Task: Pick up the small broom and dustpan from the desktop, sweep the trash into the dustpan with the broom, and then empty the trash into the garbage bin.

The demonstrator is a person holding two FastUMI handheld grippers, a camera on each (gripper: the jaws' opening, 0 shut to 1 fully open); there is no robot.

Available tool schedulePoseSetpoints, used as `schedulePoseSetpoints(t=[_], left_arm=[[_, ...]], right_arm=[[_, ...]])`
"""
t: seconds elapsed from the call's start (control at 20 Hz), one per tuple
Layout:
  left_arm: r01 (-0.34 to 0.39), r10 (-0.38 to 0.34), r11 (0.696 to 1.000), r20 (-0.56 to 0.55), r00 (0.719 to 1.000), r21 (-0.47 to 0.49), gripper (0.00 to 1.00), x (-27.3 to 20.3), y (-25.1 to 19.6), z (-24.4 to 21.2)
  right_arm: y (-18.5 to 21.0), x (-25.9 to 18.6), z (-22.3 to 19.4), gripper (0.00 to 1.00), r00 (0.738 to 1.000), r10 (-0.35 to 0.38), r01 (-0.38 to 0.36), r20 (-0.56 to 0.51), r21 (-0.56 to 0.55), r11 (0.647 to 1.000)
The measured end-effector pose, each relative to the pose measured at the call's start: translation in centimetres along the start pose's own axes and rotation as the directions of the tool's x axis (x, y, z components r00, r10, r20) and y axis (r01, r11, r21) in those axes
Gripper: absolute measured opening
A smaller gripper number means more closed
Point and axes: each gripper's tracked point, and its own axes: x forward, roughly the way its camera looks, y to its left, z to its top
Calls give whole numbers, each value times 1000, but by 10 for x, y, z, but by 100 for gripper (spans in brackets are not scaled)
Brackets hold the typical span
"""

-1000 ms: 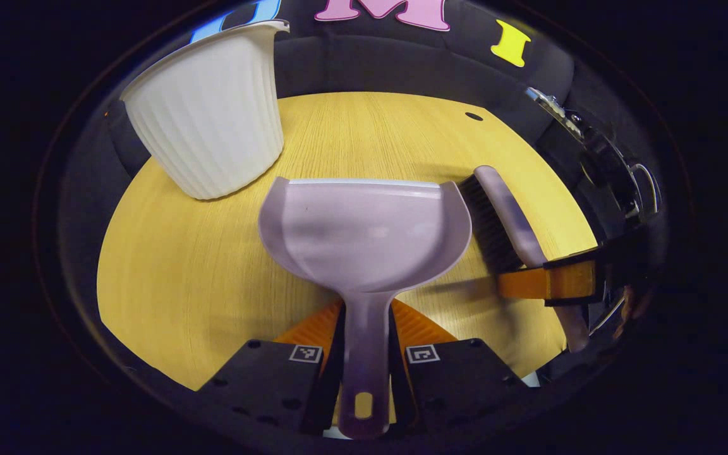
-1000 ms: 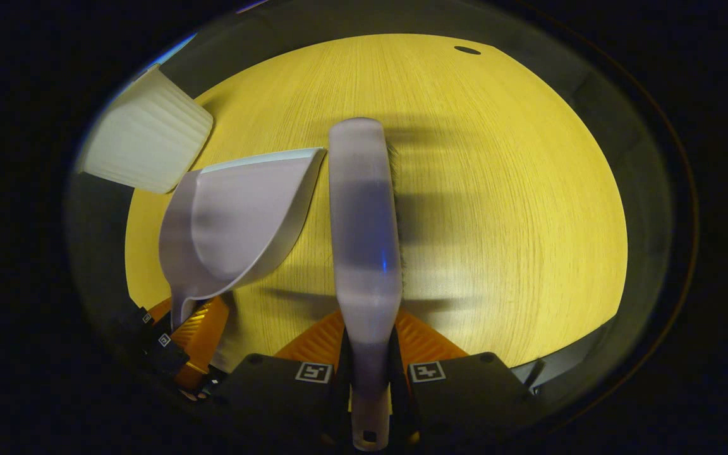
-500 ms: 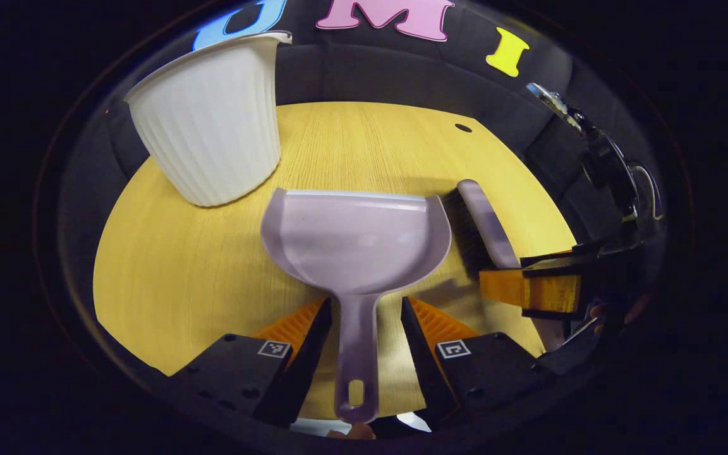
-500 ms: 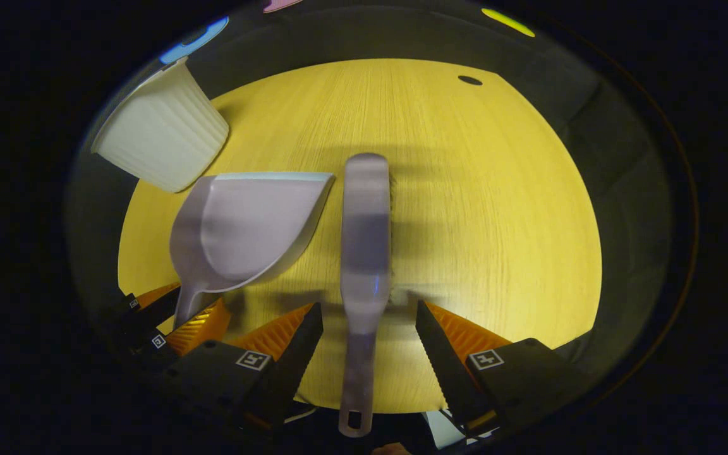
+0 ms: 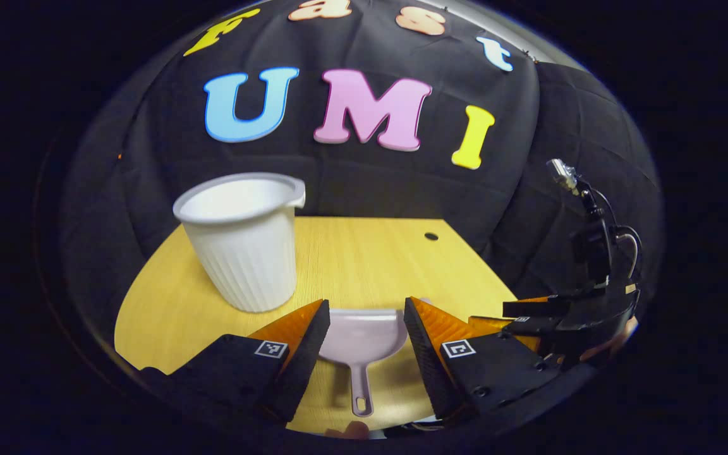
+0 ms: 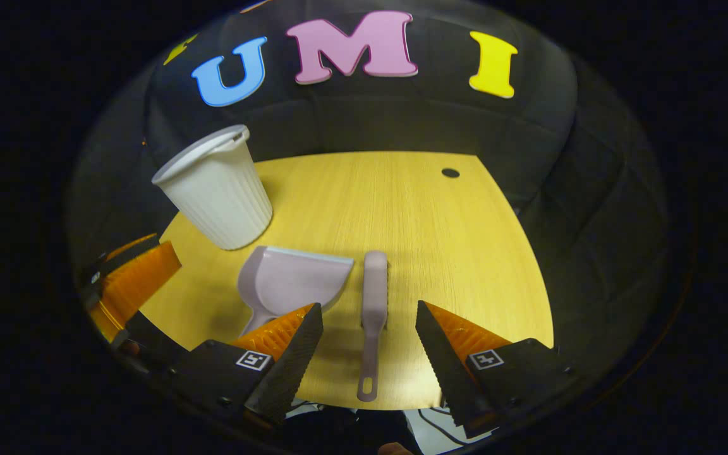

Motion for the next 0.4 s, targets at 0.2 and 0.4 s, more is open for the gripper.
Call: schedulePoseSetpoints(t=[0.2, 0.4], left_arm=[[-73, 56, 995, 218, 974, 70, 73, -48, 1, 59], [-138, 106, 988, 342, 934, 71, 72, -79, -1, 74]], right_arm=[[28, -55, 77, 97, 963, 31, -34, 267, 8, 999], [55, -102, 129, 96, 875, 70, -56, 479, -42, 998]])
